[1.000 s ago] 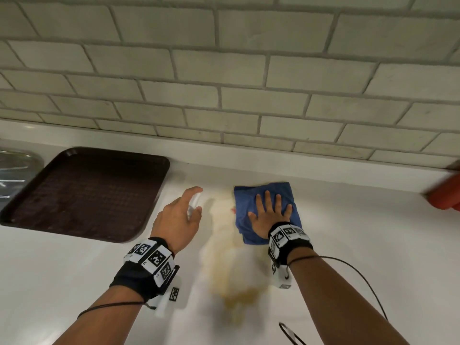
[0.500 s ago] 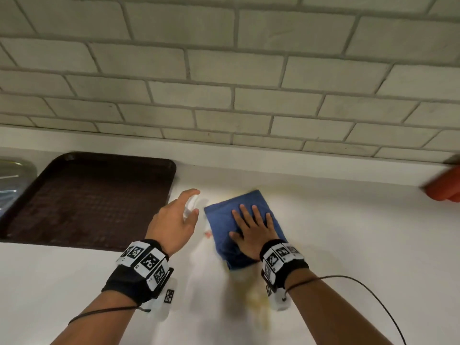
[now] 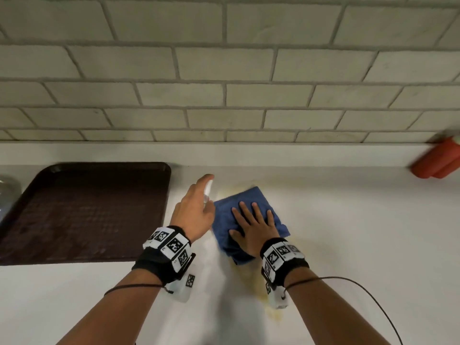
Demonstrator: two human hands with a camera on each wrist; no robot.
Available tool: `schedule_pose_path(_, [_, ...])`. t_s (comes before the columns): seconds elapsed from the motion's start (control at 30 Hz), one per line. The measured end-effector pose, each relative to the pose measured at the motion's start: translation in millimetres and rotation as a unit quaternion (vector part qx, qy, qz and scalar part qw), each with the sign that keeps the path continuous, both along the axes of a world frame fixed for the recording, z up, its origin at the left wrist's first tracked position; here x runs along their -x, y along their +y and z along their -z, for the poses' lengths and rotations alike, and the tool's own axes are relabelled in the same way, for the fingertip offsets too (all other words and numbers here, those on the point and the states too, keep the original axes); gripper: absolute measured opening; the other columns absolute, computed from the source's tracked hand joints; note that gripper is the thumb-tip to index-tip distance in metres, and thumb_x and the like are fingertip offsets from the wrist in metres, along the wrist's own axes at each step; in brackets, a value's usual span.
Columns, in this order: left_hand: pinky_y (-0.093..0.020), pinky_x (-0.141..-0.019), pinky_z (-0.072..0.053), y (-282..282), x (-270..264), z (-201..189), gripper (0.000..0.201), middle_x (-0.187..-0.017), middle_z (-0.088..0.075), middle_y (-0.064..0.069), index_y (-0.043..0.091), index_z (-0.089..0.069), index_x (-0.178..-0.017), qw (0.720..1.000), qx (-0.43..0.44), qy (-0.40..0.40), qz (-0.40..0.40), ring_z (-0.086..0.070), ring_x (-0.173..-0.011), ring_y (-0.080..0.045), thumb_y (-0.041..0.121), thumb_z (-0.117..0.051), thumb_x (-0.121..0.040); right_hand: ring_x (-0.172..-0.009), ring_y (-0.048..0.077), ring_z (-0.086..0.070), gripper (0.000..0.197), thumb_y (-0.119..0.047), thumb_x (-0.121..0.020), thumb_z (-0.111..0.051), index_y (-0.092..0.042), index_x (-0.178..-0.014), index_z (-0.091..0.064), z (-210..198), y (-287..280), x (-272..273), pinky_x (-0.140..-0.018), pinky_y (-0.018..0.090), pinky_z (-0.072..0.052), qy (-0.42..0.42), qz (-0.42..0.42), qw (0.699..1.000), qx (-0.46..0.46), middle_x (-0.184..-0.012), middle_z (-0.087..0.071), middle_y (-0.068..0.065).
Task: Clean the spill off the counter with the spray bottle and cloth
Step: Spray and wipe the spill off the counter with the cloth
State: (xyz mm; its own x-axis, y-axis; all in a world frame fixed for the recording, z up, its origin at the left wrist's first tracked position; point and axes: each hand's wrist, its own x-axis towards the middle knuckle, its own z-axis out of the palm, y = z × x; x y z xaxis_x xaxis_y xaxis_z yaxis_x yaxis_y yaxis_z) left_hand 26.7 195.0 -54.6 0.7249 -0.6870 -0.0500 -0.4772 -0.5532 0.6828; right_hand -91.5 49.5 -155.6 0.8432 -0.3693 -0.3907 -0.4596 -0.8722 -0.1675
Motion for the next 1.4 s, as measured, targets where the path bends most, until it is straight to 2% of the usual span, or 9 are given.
schedule_pose_path(0.2, [-0.043, -0.094, -0.048, -12.5, 8.6, -2.7, 0.059, -0.139, -0.05, 0.0, 0.047, -0.026, -0.145, 0.999, -0.014, -0.025, 0.028, -0.06, -0.111, -0.029, 0.023, -0.048, -0.096, -0.148, 0.025, 0.017, 0.074, -0.068, -0.092, -0.02, -0.037, -0.152, 0.009, -9.2, -53.2, -21.7, -0.115, 0.059, 0.01, 0.015, 0.07, 0.997, -0.026, -0.16, 0.02, -0.01])
schedule_pose_path(0.37, [-0.045, -0.094, -0.048, -16.9, 7.3, -2.0, 0.059, -0.135, -0.053, 0.0, 0.048, -0.024, -0.145, 0.999, -0.027, -0.039, 0.013, -0.062, -0.11, -0.027, 0.025, -0.048, -0.096, -0.148, 0.024, 0.017, 0.075, -0.069, -0.091, -0.022, -0.038, -0.152, 0.009, -13.5, -86.0, -8.6, -0.116, 0.059, 0.009, 0.013, 0.111, 0.993, -0.036, -0.161, 0.018, -0.01])
schedule_pose_path(0.6, [-0.044, -0.097, -0.044, -29.6, 18.3, -4.0, 0.055, -0.132, -0.056, -0.004, 0.042, -0.027, -0.145, 0.998, -0.045, -0.041, -0.026, -0.06, -0.11, -0.029, 0.027, -0.047, -0.096, -0.148, 0.024, 0.018, 0.074, -0.07, -0.091, -0.017, -0.038, -0.151, 0.012, -6.0, -109.8, 70.9, -0.117, 0.057, 0.008, 0.006, 0.183, 0.983, -0.028, -0.16, 0.02, -0.01])
schedule_pose_path(0.77, [-0.042, -0.094, -0.044, -36.2, 38.1, -3.7, 0.054, -0.129, -0.059, -0.005, 0.04, -0.032, -0.144, 0.997, -0.053, -0.036, -0.05, -0.061, -0.105, -0.03, 0.023, -0.049, -0.095, -0.147, 0.025, 0.019, 0.072, -0.066, -0.093, -0.015, -0.036, -0.151, 0.015, -5.5, -103.6, 132.5, -0.117, 0.057, 0.006, 0.012, 0.191, 0.982, -0.011, -0.16, 0.022, -0.007])
schedule_pose_path(0.9, [-0.042, -0.093, -0.046, -29.1, 49.4, -1.5, 0.055, -0.124, -0.061, -0.004, 0.041, -0.032, -0.143, 0.997, -0.053, -0.028, -0.047, -0.062, -0.1, -0.026, 0.023, -0.051, -0.095, -0.147, 0.033, 0.019, 0.074, -0.065, -0.093, -0.016, -0.031, -0.152, 0.013, -8.7, -112.4, 107.8, -0.114, 0.064, 0.005, 0.029, 0.193, 0.981, -0.016, -0.161, 0.022, -0.001])
schedule_pose_path(1.0, [-0.045, -0.093, -0.048, -14.8, 51.2, 0.1, 0.055, -0.123, -0.061, -0.003, 0.043, -0.031, -0.142, 0.997, -0.054, -0.029, -0.052, -0.062, -0.104, -0.026, 0.023, -0.051, -0.095, -0.146, 0.035, 0.019, 0.073, -0.063, -0.094, -0.016, -0.029, -0.153, 0.011, -9.4, -115.6, 63.6, -0.112, 0.068, 0.004, 0.043, 0.186, 0.982, -0.01, -0.161, 0.021, 0.001])
schedule_pose_path(1.17, [-0.047, -0.093, -0.048, 11.7, 44.7, 2.1, 0.056, -0.124, -0.06, -0.004, 0.044, -0.03, -0.142, 0.996, -0.059, -0.029, -0.059, -0.062, -0.105, -0.027, 0.023, -0.051, -0.095, -0.145, 0.037, 0.02, 0.07, -0.058, -0.096, -0.014, -0.026, -0.153, 0.011, -10.8, -58.8, 9.4, -0.111, 0.068, 0.008, 0.029, 0.1, 0.994, -0.01, -0.161, 0.022, 0.003])
schedule_pose_path(1.33, [-0.043, -0.092, -0.047, 31.6, 36.9, 0.6, 0.055, -0.127, -0.061, -0.006, 0.045, -0.031, -0.143, 0.996, -0.048, -0.028, -0.068, -0.062, -0.104, -0.03, 0.025, -0.051, -0.096, -0.145, 0.036, 0.021, 0.077, -0.062, -0.085, 0.003, -0.025, -0.152, 0.012, -5.6, 37.0, 34.7, -0.111, 0.065, 0.016, 0.01, -0.025, 0.999, -0.017, -0.16, 0.024, 0.003])
schedule_pose_path(1.4, [-0.045, -0.092, -0.049, 37.5, 35.3, 0.6, 0.055, -0.126, -0.062, -0.005, 0.046, -0.031, -0.143, 0.997, -0.037, -0.027, -0.063, -0.062, -0.104, -0.029, 0.027, -0.051, -0.096, -0.148, 0.038, 0.001, 0.077, -0.061, -0.087, -0.008, -0.024, -0.154, -0.005, -6.5, 54.1, 55.3, -0.112, 0.061, 0.008, -0.013, -0.048, 0.999, 0.008, -0.161, 0.008, 0.003])
